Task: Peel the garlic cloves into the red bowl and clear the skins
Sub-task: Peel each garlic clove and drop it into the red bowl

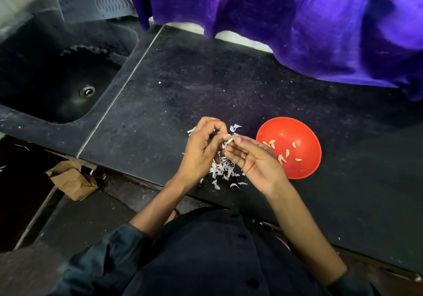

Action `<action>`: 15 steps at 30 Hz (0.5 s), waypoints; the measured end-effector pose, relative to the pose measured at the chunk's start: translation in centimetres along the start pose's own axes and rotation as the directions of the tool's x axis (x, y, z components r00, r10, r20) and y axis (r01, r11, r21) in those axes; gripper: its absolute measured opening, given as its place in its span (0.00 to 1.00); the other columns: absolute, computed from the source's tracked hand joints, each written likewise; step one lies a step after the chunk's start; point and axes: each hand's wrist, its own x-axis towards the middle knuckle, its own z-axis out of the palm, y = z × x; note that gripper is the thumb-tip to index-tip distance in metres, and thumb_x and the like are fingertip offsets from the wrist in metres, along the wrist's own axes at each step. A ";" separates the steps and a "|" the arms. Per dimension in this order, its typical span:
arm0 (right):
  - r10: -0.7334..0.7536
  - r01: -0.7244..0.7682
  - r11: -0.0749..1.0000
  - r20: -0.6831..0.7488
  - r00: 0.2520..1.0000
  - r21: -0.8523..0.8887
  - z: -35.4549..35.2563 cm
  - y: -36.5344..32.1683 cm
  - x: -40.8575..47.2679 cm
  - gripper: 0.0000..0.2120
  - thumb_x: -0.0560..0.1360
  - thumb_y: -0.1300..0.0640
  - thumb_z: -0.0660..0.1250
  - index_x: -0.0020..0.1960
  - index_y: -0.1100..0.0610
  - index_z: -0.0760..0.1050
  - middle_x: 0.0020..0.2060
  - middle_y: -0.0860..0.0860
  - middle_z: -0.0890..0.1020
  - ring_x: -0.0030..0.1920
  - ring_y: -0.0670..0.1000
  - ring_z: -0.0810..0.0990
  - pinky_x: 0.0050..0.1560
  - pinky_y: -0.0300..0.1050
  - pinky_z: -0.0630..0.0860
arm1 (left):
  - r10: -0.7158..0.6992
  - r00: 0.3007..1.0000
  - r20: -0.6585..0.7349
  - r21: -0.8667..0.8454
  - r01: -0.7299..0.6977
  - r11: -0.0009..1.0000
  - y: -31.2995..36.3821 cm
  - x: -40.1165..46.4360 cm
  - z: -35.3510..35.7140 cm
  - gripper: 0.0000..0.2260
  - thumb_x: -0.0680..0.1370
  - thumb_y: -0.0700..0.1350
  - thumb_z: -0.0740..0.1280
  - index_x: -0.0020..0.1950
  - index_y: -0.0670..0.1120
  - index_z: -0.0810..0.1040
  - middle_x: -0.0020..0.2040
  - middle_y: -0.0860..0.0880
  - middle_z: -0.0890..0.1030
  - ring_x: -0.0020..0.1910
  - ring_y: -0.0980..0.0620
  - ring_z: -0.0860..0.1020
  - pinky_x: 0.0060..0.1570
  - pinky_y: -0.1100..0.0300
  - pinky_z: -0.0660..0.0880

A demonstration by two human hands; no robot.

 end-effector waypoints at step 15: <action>-0.068 0.068 0.998 -0.027 0.997 0.018 -0.8 -0.7 0.3 0.10 0.69 0.65 0.68 0.50 0.64 0.79 0.40 0.58 0.84 0.40 0.51 0.84 0.42 0.43 0.81 | 0.039 0.997 0.070 0.174 -0.051 0.983 0.3 -0.2 -0.4 0.08 0.78 0.41 0.68 0.56 0.44 0.83 0.44 0.58 0.82 0.34 0.52 0.81 0.33 0.56 0.80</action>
